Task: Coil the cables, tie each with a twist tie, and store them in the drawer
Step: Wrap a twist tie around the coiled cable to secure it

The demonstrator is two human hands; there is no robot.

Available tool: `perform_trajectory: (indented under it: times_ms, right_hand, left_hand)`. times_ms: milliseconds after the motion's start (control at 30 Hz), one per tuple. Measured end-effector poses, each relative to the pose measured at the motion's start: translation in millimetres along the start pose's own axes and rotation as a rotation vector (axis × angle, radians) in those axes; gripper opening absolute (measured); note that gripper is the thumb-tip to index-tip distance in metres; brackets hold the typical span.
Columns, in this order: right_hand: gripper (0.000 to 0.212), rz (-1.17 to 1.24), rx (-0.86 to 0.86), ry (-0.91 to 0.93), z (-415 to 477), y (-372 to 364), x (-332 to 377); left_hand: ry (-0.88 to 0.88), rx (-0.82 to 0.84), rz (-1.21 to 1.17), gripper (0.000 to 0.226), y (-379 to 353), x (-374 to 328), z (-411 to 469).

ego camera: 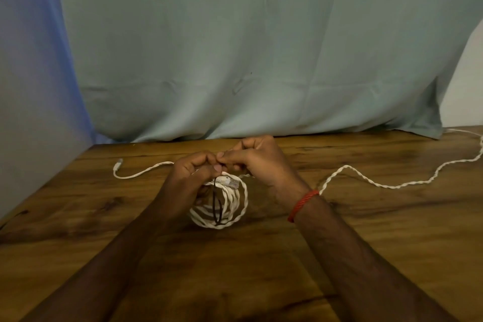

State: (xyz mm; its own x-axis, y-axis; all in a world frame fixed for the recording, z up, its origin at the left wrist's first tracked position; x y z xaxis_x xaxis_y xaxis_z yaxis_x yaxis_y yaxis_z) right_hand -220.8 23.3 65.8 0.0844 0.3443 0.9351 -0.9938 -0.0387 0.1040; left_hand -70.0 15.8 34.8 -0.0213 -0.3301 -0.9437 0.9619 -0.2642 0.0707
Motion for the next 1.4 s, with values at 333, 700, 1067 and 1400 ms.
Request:
perform_trajectory:
  times_ms: [333,700,1067,1400]
  right_hand:
    - [0.022,-0.321,-0.074,0.212,5.0,6.6,6.8]
    - [0.02,-0.265,0.001,0.298,5.3,0.2,3.8]
    - [0.018,-0.582,-0.037,0.576,-0.3,-5.2,10.8]
    - [0.018,-0.109,-0.457,0.506,5.6,46.9,33.4]
  left_hand:
    - [-0.05,-0.016,0.107,0.011,0.6,-3.1,2.9]
    - [-0.096,-0.165,0.125,0.023,-0.1,-6.3,-4.1]
    - [-0.084,-0.174,0.117,0.027,0.7,-3.2,1.5]
    - [0.107,-0.078,-0.039,0.011,-0.3,13.1,3.4]
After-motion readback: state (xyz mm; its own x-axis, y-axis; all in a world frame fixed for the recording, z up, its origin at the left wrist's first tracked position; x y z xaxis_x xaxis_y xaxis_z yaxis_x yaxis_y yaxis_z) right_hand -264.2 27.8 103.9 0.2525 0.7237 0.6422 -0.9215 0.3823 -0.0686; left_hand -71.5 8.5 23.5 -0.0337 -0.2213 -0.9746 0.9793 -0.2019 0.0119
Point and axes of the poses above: each hand's wrist, its own z-axis towards the middle knuckle, its own y-axis out of the back of the hand, x = y × z, the point moved 4 cm from there along z, towards the middle knuckle, and after that the axes turned 5 degrees about y, right-handed, at the moved point
